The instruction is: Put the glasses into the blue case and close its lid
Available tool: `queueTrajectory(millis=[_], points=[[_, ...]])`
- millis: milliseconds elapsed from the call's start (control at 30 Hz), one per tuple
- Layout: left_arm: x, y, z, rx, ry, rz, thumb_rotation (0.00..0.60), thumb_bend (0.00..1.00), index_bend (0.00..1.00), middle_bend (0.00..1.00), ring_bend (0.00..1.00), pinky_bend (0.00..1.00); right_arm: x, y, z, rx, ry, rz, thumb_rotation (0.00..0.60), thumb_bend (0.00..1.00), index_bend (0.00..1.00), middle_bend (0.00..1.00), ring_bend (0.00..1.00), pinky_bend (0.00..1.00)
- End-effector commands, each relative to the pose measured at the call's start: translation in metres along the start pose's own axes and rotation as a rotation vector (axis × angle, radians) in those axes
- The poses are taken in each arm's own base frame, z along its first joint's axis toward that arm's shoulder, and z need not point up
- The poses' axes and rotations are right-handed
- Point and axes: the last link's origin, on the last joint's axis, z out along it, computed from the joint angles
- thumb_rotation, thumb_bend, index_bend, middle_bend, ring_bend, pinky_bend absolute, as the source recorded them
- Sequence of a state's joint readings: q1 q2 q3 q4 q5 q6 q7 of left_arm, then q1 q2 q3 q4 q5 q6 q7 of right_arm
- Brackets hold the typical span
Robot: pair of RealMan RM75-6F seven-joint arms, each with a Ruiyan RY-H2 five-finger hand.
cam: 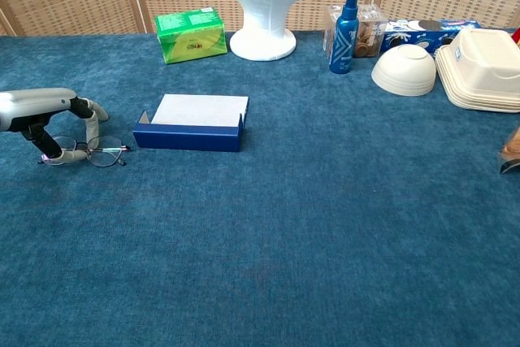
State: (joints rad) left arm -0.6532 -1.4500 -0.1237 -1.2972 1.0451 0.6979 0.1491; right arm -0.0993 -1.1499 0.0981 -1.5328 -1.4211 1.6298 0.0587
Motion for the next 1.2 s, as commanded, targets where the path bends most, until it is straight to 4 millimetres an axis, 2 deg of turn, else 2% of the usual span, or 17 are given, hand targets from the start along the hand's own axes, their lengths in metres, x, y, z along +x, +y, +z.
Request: queueTrajectory(millis=[33,300,633,800,1067,1200], points=[[-0.001,-0.001,-0.001,0.001,-0.008,-0.001,0.6,0.37,0.54,0.18,0.0,0.0,0.0,0.001,0.0,-0.002,-0.001,0.0,0.6,0.31,0.04,0.14,0.0,0.13],[-0.003,-0.002,-0.003,0.005,-0.015,-0.017,0.6,0.4,0.58,0.19,0.0,0.0,0.002,0.003,-0.002,-0.005,0.005,0.004,0.6,0.31,0.04,0.14,0.0,0.13],[0.005,-0.004,-0.008,-0.005,0.024,-0.076,0.6,0.45,0.67,0.27,0.03,0.0,0.001,0.004,-0.003,-0.003,0.005,0.011,0.598,0.31,0.04,0.14,0.0,0.13],[0.011,-0.004,-0.01,-0.011,0.038,-0.103,0.6,0.45,0.68,0.28,0.03,0.0,0.002,0.005,-0.004,-0.005,0.006,0.011,0.6,0.31,0.04,0.14,0.0,0.13],[0.062,0.004,-0.009,-0.053,0.133,-0.124,0.6,0.45,0.68,0.28,0.03,0.0,0.001,0.007,-0.004,-0.011,0.004,0.016,0.6,0.3,0.04,0.14,0.0,0.13],[0.081,0.012,-0.004,-0.072,0.152,-0.092,0.6,0.45,0.68,0.28,0.03,0.0,0.0,0.009,-0.006,-0.018,0.003,0.017,0.6,0.3,0.03,0.14,0.0,0.13]])
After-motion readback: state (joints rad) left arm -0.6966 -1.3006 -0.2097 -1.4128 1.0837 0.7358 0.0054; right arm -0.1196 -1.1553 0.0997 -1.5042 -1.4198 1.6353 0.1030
